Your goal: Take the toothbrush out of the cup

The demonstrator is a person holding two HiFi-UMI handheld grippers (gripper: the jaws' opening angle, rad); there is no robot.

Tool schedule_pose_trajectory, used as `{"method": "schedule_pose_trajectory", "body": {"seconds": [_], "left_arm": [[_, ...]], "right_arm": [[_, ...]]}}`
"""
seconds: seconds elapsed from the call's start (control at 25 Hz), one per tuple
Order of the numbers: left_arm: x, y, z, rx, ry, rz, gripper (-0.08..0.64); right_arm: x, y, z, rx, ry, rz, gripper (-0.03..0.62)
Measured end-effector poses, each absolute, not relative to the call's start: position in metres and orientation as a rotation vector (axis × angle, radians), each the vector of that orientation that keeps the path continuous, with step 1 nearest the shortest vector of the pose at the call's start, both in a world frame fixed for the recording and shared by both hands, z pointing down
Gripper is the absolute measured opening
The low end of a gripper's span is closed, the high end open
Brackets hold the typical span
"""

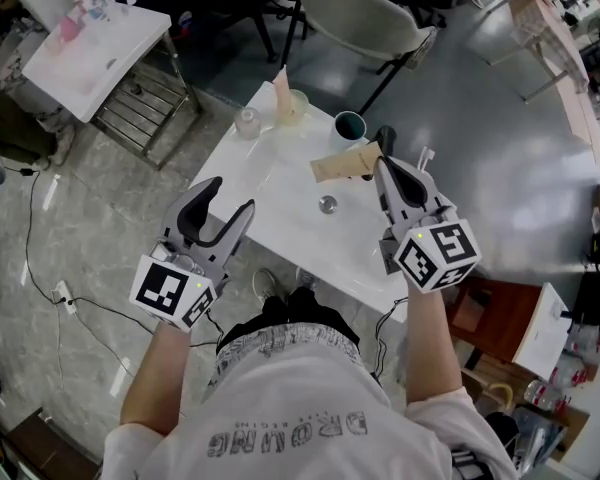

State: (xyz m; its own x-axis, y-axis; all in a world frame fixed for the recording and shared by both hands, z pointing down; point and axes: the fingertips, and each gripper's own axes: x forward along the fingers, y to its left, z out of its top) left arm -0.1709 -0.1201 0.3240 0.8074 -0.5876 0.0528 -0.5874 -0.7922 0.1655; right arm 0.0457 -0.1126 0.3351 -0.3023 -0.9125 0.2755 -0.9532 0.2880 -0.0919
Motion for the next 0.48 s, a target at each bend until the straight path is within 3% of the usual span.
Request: {"method": "schedule_pose_trajectory", "body": {"seconds": [0.48], "left_arm": [[-0.169,-0.146,0.324,2.841,-0.917,0.024,0.244]], "right_arm": [[0.039,-0.118,0.341,1.74,-2.379,0.36,0.009]]}}
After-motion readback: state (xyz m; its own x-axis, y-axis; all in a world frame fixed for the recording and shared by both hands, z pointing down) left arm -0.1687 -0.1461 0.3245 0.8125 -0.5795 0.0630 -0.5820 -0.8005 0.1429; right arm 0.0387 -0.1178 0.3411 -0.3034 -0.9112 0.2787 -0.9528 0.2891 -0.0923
